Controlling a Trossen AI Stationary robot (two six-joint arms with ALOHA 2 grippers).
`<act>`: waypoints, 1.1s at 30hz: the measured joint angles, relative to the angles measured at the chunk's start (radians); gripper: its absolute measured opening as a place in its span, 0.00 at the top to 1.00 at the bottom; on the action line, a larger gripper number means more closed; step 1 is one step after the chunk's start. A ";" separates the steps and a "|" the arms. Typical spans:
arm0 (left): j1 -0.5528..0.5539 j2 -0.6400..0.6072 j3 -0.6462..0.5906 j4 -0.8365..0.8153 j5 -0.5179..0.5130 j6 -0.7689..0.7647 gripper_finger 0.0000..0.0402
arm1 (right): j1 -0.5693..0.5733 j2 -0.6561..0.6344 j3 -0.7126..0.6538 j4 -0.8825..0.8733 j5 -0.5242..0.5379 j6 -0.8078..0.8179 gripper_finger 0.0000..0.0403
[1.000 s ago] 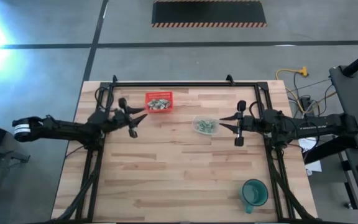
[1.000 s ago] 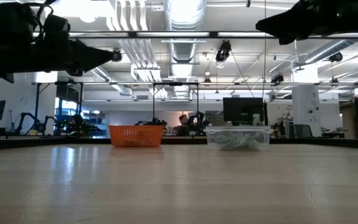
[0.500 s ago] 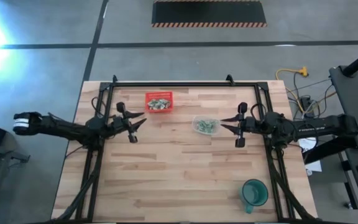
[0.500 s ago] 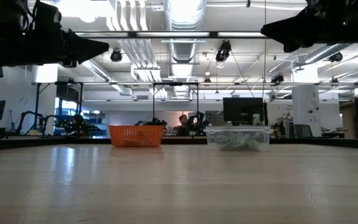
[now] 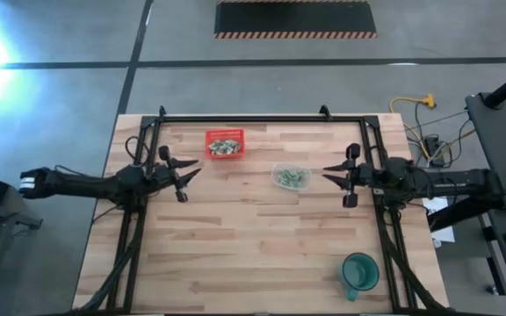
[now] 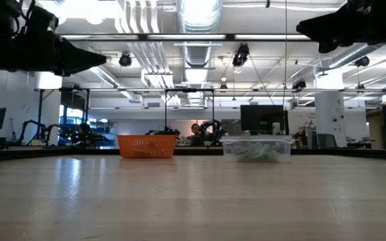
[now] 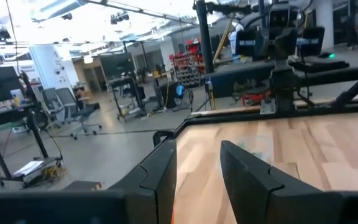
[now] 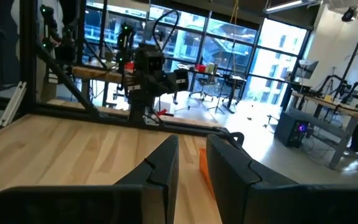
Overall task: Pick and place items into bin
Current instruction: Return to Home Position
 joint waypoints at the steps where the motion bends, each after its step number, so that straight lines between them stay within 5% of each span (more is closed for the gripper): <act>1: 0.000 -0.038 0.000 -0.036 0.002 -0.001 0.73 | 0.000 -0.015 0.000 -0.015 0.000 0.003 0.82; 12: -0.001 -0.378 -0.001 -0.375 0.023 -0.013 0.73 | 0.000 -0.165 0.000 -0.176 0.000 0.044 0.82; 33: 0.000 -0.365 0.002 -0.423 0.024 -0.017 0.73 | 0.000 -0.361 -0.194 -0.043 0.003 0.067 0.82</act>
